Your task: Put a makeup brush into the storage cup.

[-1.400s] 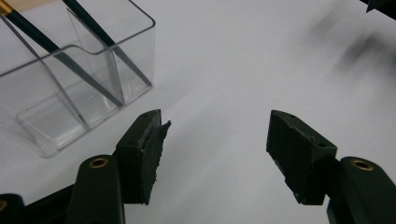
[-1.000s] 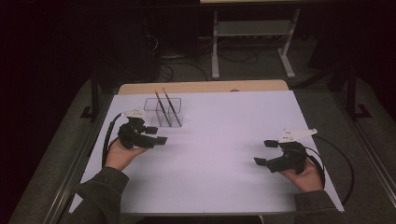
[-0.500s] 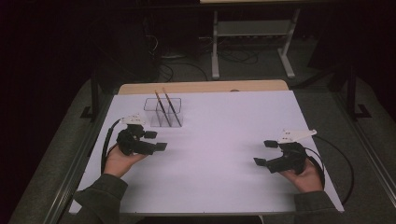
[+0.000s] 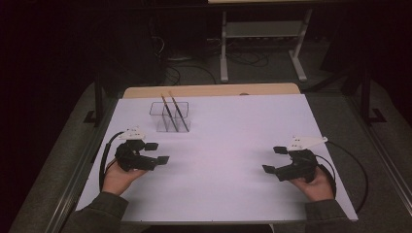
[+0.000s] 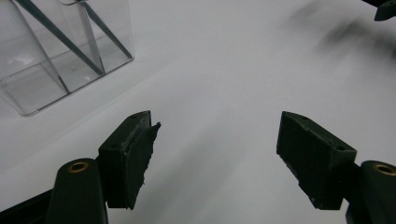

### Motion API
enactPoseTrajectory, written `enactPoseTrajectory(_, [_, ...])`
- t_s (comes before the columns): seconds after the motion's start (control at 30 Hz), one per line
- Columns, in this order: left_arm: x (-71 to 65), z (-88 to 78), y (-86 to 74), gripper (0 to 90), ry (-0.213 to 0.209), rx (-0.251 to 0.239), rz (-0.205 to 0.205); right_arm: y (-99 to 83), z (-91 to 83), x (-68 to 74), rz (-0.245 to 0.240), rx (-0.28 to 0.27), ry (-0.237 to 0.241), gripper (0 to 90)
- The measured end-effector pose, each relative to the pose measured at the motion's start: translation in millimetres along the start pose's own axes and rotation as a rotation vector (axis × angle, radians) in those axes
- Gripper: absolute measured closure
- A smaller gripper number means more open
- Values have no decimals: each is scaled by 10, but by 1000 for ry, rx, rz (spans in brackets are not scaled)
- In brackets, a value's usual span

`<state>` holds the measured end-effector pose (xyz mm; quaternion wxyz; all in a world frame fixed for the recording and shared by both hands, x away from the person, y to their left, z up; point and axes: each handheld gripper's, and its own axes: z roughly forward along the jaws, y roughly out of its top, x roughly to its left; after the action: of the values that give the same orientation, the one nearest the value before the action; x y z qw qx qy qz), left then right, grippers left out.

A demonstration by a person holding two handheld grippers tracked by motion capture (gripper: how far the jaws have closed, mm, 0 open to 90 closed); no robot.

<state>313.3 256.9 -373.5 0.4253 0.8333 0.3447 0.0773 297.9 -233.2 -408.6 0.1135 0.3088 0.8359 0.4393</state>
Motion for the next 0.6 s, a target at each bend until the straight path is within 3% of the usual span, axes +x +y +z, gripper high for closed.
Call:
enactPoseTrajectory(0.33, [-59,-52,-128,248,28,-12,20,-8,30,31,-2,8,-2,168])
enactPoseTrajectory(0.6, [-76,-123,-249,242,45,-31,11,-14,45,37,-4,12,-2,166])
